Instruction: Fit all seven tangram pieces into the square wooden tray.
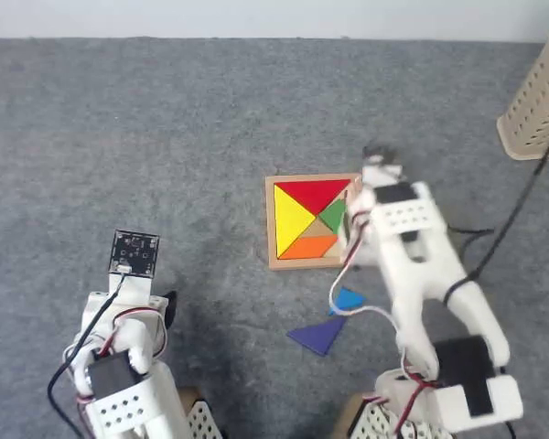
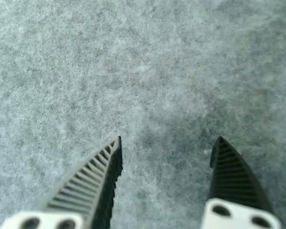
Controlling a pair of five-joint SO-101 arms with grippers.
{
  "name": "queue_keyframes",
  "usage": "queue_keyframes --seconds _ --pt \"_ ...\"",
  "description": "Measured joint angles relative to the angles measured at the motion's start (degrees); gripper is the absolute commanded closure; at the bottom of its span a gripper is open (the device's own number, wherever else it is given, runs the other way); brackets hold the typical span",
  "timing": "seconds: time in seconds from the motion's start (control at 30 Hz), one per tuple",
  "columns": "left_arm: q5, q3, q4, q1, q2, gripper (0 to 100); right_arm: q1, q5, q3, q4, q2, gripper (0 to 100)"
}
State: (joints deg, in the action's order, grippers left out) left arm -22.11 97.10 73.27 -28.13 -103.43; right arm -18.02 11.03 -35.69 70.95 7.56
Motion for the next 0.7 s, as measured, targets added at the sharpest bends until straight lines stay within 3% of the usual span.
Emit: queue_keyframes --seconds 0.2,0.43,0.7 --pt "0.00 0.00 0.00 0.00 0.00 72 -8.09 2.73 -2.81 -0.09 0.18 79.0" --pt "0.00 0.00 0.00 0.00 0.00 72 -8.18 4.31 -4.75 -3.78 0.18 79.0" --pt "0.00 0.00 0.00 0.00 0.00 72 -8.44 14.77 -2.64 -1.58 -5.80 79.0"
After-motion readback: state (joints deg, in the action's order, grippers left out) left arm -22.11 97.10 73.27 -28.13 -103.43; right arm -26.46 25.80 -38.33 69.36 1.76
